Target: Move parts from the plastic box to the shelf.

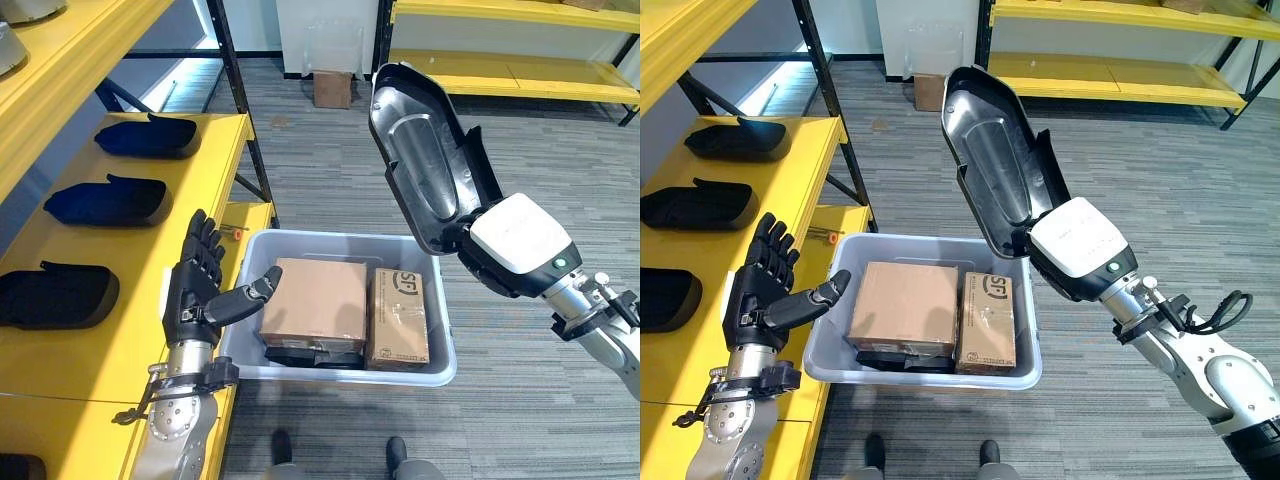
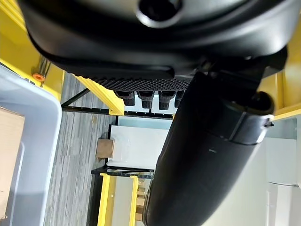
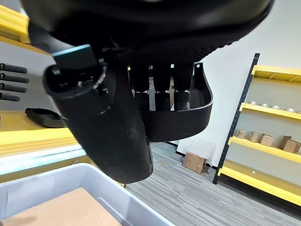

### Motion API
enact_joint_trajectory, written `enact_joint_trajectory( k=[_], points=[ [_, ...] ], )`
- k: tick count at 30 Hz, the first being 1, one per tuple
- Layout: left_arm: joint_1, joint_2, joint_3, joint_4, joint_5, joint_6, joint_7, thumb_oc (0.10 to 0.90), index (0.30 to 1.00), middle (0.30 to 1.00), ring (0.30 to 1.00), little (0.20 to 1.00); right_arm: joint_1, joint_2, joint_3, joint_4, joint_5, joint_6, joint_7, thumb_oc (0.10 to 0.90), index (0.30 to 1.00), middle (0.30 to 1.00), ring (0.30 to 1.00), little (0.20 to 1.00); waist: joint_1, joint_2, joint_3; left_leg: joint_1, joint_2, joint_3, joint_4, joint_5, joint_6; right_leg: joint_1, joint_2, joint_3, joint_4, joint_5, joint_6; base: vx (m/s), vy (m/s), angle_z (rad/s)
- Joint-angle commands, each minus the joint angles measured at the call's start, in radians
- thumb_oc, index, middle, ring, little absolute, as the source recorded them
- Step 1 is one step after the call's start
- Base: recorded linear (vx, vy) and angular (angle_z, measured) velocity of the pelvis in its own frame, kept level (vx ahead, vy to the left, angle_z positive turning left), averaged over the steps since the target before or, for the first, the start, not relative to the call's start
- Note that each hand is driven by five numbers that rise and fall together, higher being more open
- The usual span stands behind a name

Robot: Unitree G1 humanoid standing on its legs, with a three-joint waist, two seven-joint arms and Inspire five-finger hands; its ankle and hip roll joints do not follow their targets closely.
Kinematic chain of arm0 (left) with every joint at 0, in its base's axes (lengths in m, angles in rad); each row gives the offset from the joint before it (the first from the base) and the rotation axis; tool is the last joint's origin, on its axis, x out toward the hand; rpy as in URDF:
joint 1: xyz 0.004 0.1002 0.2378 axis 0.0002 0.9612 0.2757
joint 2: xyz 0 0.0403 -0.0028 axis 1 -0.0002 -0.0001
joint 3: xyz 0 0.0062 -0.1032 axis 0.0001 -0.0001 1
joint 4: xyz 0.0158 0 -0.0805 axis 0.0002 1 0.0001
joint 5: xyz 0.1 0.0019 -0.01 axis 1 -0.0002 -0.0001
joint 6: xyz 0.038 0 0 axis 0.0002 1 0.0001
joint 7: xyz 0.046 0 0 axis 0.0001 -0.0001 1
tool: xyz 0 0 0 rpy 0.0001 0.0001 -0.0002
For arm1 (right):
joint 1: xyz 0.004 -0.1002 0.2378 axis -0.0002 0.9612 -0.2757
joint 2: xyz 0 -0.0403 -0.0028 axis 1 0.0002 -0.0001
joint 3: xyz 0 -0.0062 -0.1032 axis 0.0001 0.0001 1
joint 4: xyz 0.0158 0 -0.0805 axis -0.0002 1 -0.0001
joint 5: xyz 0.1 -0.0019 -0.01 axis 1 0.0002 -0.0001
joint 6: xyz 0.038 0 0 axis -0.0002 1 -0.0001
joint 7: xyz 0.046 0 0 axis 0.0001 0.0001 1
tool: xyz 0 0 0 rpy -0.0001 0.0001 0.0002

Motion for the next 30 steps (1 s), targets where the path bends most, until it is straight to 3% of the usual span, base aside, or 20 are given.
enact_joint_trajectory(
  k=[1,5,6,7,11,12,16,19,23,25,26,27,30],
  points=[
    [-0.029,0.019,0.031,-0.058,0.002,-0.077,0.01,0.9,1.0,1.0,1.0,1.0,-0.224,-0.02,0.004,-0.001,0.102,0.034,-0.096,0.4,0.3,0.3,0.3,0.3,0.037,-0.012,-0.065,0.001,0.131,-0.028,0.035,0.038,-0.028,-0.101,0.075,-0.009,0.203,-0.14,-0.054,-0.13,-0.154,-0.11],
    [-0.007,0.007,0.043,-0.051,0.001,-0.076,0.021,0.9,1.0,1.0,1.0,1.0,-0.278,-0.023,0.036,0.006,0.122,0.03,-0.102,0.4,0.3,0.3,0.3,0.3,0.057,-0.009,-0.029,-0.038,0.15,-0.061,0.041,0.083,-0.027,-0.136,0.1,-0.03,0.232,-0.149,-0.078,-0.16,-0.185,-0.09],
    [0.005,0.008,0.047,-0.045,0.003,-0.074,0.023,0.9,1.0,1.0,1.0,1.0,-0.286,-0.03,0.03,0.001,0.126,0.028,-0.105,0.4,0.3,0.3,0.3,0.3,0.08,-0.002,-0.002,-0.066,0.15,-0.076,0.026,0.131,-0.035,-0.147,0.101,-0.059,0.23,-0.152,-0.087,-0.12,-0.094,0.08],
    [0.004,0.008,0.047,-0.046,0.003,-0.074,0.024,0.9,1.0,1.0,1.0,1.0,-0.287,-0.031,0.029,0.002,0.126,0.028,-0.106,0.4,0.3,0.3,0.3,0.3,0.075,-0.001,-0.003,-0.069,0.149,-0.082,0.022,0.137,-0.037,-0.148,0.101,-0.064,0.23,-0.152,-0.088,-0.18,-0.121,0.17],
    [-0.007,0.016,0.043,-0.021,-0.007,-0.073,0.019,0.9,1.0,1.0,1.0,1.0,-0.29,-0.055,-0.01,0.014,0.113,0.041,-0.125,0.4,0.3,0.3,0.3,0.3,0.09,0.007,0.027,-0.153,0.111,-0.048,-0.031,0.221,-0.056,-0.165,0.057,-0.16,0.196,-0.146,-0.091,-0.15,-0.098,0.7],
    [-0.026,0.02,0.031,-0.005,-0.022,-0.071,0.001,0.9,1.0,1.0,1.0,1.0,-0.262,-0.043,-0.032,0.018,0.098,0.05,-0.13,0.4,0.3,0.3,0.3,0.3,0.087,-0.011,0.032,-0.159,0.107,0.025,0.008,0.19,-0.052,-0.152,0.021,-0.202,0.163,-0.138,-0.085,-0.11,-0.116,1.03],
    [-0.051,0.031,0.005,0.006,-0.029,-0.079,-0.02,0.9,1.0,1.0,1.0,1.0,-0.239,-0.025,-0.049,0.005,0.082,0.052,-0.138,0.4,0.3,0.3,0.3,0.3,0.078,-0.022,0.027,-0.136,0.103,0.018,0.119,0.118,-0.043,-0.126,0.0,-0.236,0.1,-0.107,-0.082,-0.07,-0.09,0.99],
    [-0.071,0.019,-0.006,0.0,-0.035,-0.079,-0.029,0.9,1.0,1.0,1.0,1.0,-0.194,-0.018,-0.079,0.002,0.081,0.052,-0.147,0.4,0.3,0.3,0.3,0.3,0.048,-0.027,0.0,-0.051,0.146,0.032,0.236,0.061,-0.053,-0.104,-0.018,-0.29,0.068,-0.11,-0.085,0.01,-0.012,1.15],
    [-0.091,0.017,-0.012,-0.01,-0.035,-0.078,-0.03,0.9,1.0,1.0,1.0,1.0,-0.137,-0.006,-0.125,0.003,0.092,0.055,-0.151,0.4,0.3,0.3,0.3,0.3,0.025,-0.013,-0.022,0.032,0.143,0.046,0.208,0.008,-0.056,-0.114,-0.04,-0.343,0.094,-0.112,-0.073,-0.02,0.078,0.82],
    [-0.095,0.016,-0.023,-0.015,-0.03,-0.07,-0.043,0.9,1.0,1.0,1.0,1.0,-0.098,0.003,-0.159,0.011,0.094,0.063,-0.148,0.4,0.3,0.3,0.3,0.3,0.002,-0.001,-0.036,0.043,0.133,0.092,0.14,-0.013,-0.056,-0.111,-0.06,-0.372,0.103,-0.099,-0.057,0.02,0.154,0.57],
    [-0.09,0.015,-0.023,-0.017,-0.031,-0.069,-0.048,0.9,1.0,1.0,1.0,1.0,-0.076,0.007,-0.182,0.005,0.093,0.062,-0.147,0.4,0.3,0.3,0.3,0.3,-0.008,0.0,-0.042,0.051,0.139,0.146,0.114,-0.019,-0.057,-0.106,-0.074,-0.39,0.109,-0.093,-0.049,0.09,0.245,0.74],
    [-0.078,0.013,-0.02,-0.021,-0.038,-0.069,-0.059,0.9,1.0,1.0,1.0,1.0,-0.05,0.028,-0.203,0.002,0.097,0.06,-0.141,0.4,0.3,0.3,0.3,0.3,-0.002,0.01,-0.059,0.066,0.122,0.161,0.066,-0.043,-0.057,-0.099,-0.082,-0.392,0.104,-0.077,-0.034,0.07,0.207,0.83],
    [-0.062,0.009,-0.002,-0.023,-0.033,-0.069,-0.058,0.9,1.0,1.0,1.0,1.0,-0.021,0.054,-0.229,-0.012,0.092,0.058,-0.135,0.4,0.3,0.3,0.3,0.3,0.01,0.006,-0.075,0.08,0.092,0.187,0.021,-0.072,-0.044,-0.09,-0.107,-0.392,0.097,-0.045,-0.009,0.06,0.239,0.34]
  ],
)
